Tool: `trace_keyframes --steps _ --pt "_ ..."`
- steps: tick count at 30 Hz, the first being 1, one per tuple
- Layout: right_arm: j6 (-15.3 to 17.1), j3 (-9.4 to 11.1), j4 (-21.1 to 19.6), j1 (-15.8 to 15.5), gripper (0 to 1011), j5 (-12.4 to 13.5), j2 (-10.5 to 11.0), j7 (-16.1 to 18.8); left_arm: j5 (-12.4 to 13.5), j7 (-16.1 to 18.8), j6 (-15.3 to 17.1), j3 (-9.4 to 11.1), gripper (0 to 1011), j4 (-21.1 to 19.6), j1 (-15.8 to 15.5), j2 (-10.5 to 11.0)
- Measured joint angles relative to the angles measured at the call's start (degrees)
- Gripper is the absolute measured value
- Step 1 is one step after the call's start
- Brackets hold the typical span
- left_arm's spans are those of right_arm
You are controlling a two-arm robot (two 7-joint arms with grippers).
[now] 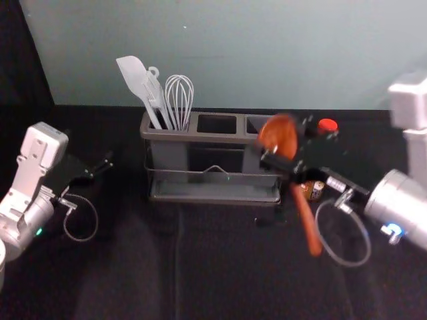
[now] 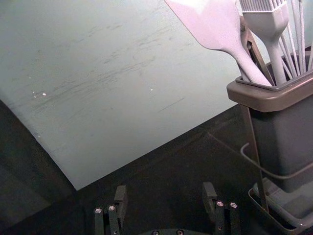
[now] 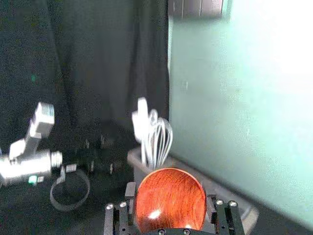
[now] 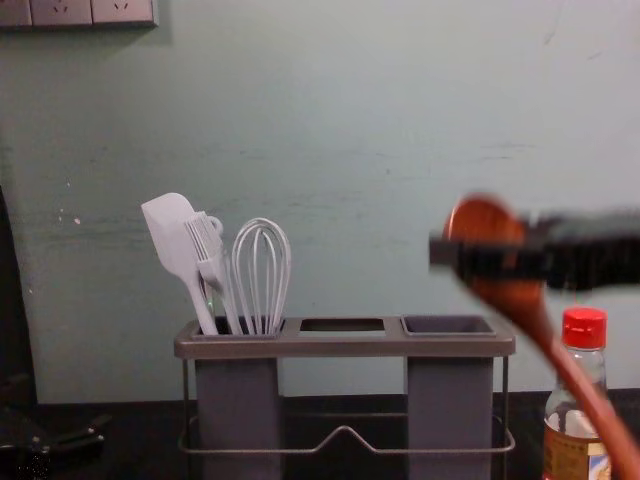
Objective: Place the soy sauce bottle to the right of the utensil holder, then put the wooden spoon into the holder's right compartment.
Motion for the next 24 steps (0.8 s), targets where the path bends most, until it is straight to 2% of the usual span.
trace_keyframes --steps 3,4,10,19,24 --pt "-3.1 0.9 -0.5 0.8 833 0.7 0.1 0.3 0.0 0.0 0.0 0.0 1005 0.0 0.0 0.0" --pt "-4.4 1.3 -0.6 2.1 833 1.1 -0.2 0.2 0.0 0.0 0.0 0.0 1005 0.0 0.0 0.0" --pt "-5.0 0.6 1.0 6.9 833 1.3 -2.2 -2.3 0.0 0.0 0.0 0.0 1005 0.0 0.0 0.0" --pt "-5.0 -2.9 7.4 15.8 833 1.3 -5.4 -4.7 0.0 0.0 0.0 0.0 1005 0.0 0.0 0.0" --pt "-6.0 -5.2 12.0 20.3 833 -0.2 -6.7 -5.9 0.0 0.0 0.0 0.0 1005 0.0 0.0 0.0"
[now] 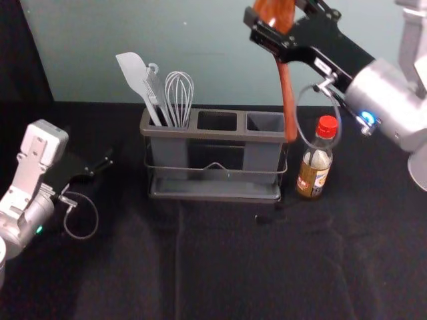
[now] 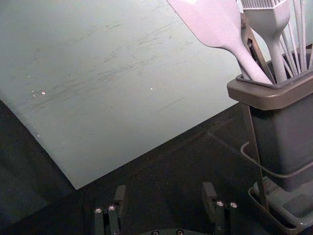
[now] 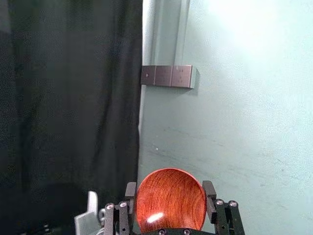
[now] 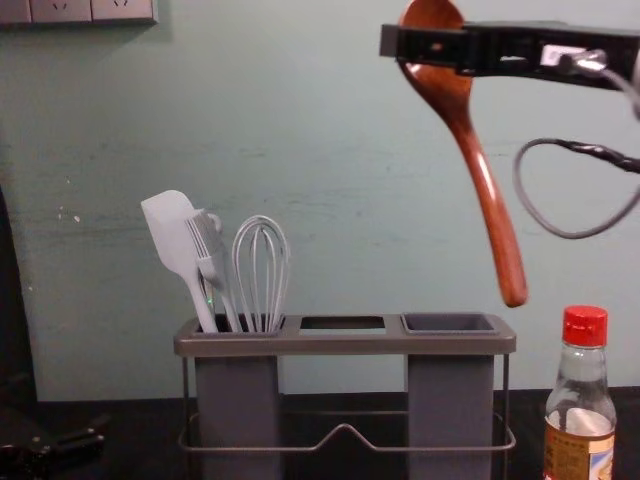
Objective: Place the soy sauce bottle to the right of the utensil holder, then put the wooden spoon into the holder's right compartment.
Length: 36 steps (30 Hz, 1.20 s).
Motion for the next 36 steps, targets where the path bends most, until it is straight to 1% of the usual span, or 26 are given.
trace_keyframes --steps 2,5,9,16,22,30,34,36 --pt "-0.5 -0.9 2.3 1.8 833 -0.8 -0.6 -0.4 0.0 0.0 0.0 0.0 1005 0.0 0.0 0.0" --pt "-1.1 -1.8 4.7 3.6 833 -1.8 -1.3 -0.8 0.0 0.0 0.0 0.0 1005 0.0 0.0 0.0" --pt "-2.3 -3.3 9.4 6.6 833 -3.6 -2.7 -1.0 0.0 0.0 0.0 0.0 1005 0.0 0.0 0.0" --pt "-3.6 -4.7 14.7 9.0 833 -5.4 -4.7 -0.9 0.0 0.0 0.0 0.0 1005 0.0 0.0 0.0" --pt "-4.7 -5.0 18.0 9.9 833 -6.2 -5.9 -0.8 0.0 0.0 0.0 0.0 1005 0.0 0.0 0.0" --pt "-5.2 -5.1 19.8 10.1 833 -6.8 -6.5 -0.2 0.0 0.0 0.0 0.0 1005 0.0 0.0 0.0" --pt "-4.3 -4.9 19.0 9.1 833 -6.6 -6.0 0.5 0.0 0.0 0.0 0.0 1005 0.0 0.0 0.0" --pt "-3.6 -4.5 17.5 8.1 833 -6.1 -5.5 0.6 0.0 0.0 0.0 0.0 1005 0.0 0.0 0.0"
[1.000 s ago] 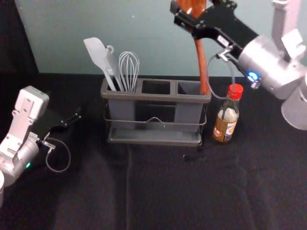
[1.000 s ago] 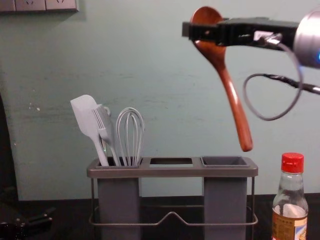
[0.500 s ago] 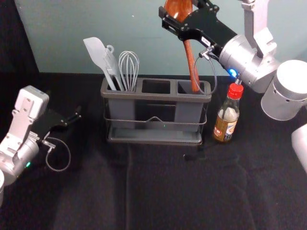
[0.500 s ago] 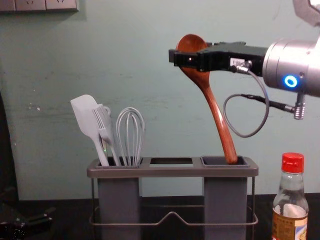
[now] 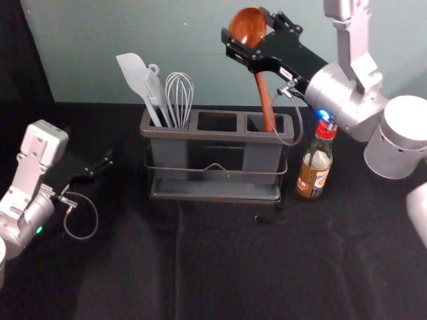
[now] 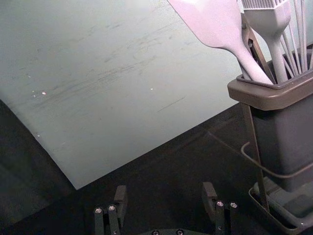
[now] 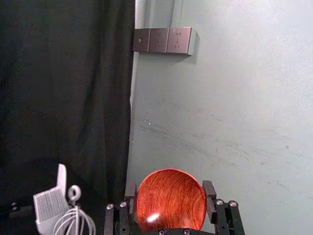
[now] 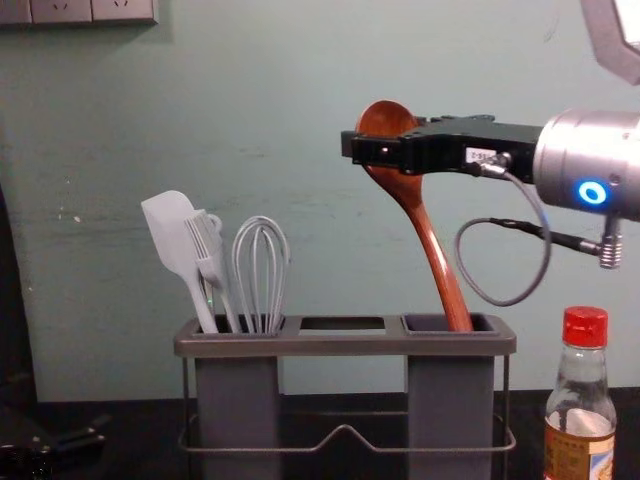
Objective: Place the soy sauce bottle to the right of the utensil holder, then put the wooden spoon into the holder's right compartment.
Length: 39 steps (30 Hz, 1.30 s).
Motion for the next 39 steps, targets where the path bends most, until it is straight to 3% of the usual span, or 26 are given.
trace_keyframes --steps 4,11,18,27,39 --pt "1.8 1.0 -3.5 -2.0 833 1.2 1.3 0.3 0.0 0.0 0.0 0.0 1005 0.0 0.0 0.0" --pt "6.0 3.3 -11.1 -6.3 833 5.7 4.9 1.6 0.0 0.0 0.0 0.0 1005 0.0 0.0 0.0" --pt "8.5 4.7 -15.4 -9.3 833 8.9 8.1 2.2 0.0 0.0 0.0 0.0 1005 0.0 0.0 0.0" --pt "7.2 4.3 -16.3 -11.7 833 8.7 10.4 0.8 0.0 0.0 0.0 0.0 1005 0.0 0.0 0.0" --pt "6.0 2.9 -13.9 -13.0 833 8.1 10.4 -0.2 0.0 0.0 0.0 0.0 1005 0.0 0.0 0.0"
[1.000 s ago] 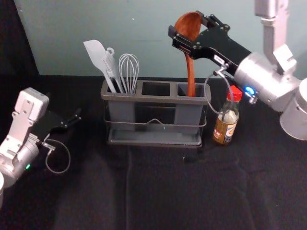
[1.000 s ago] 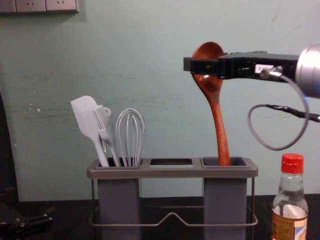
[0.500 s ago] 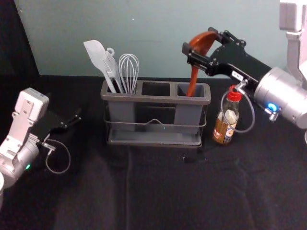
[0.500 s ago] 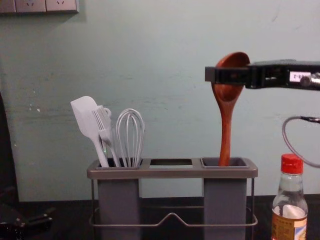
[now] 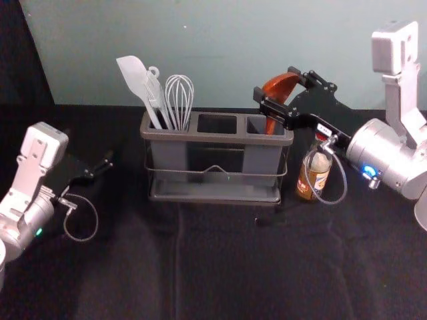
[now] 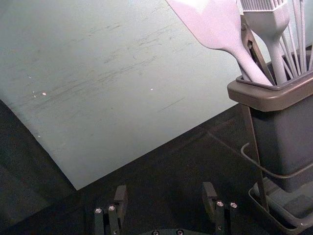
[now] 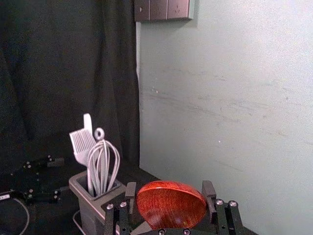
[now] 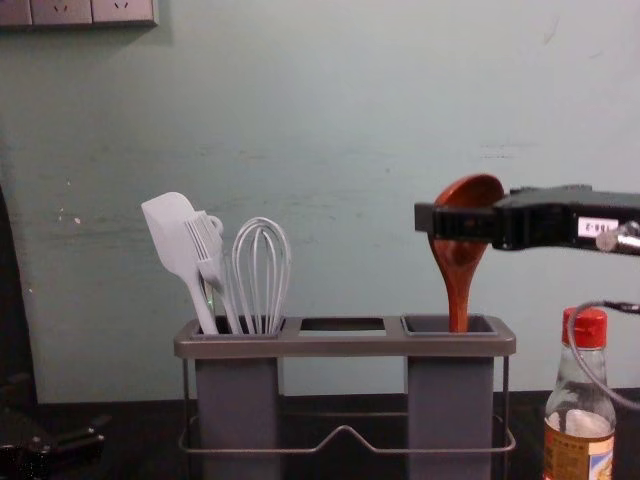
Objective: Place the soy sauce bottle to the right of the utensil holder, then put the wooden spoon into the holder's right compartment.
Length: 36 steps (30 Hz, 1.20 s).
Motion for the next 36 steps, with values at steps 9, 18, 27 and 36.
trace_keyframes --steps 9,18,27,36 --pt "-0.3 -0.7 0.9 -0.7 833 -1.2 -0.2 -0.7 0.0 0.0 0.0 0.0 1005 0.0 0.0 0.0" --pt "-0.5 -0.5 1.2 -0.9 833 -1.4 -0.4 -0.9 0.0 0.0 0.0 0.0 1005 0.0 0.0 0.0" --pt "-0.5 -0.5 1.1 -0.8 991 -1.4 -0.4 -0.8 0.0 0.0 0.0 0.0 1005 0.0 0.0 0.0" --pt "-0.4 -0.5 1.0 -0.8 1003 -1.3 -0.4 -0.8 0.0 0.0 0.0 0.0 1005 0.0 0.0 0.0"
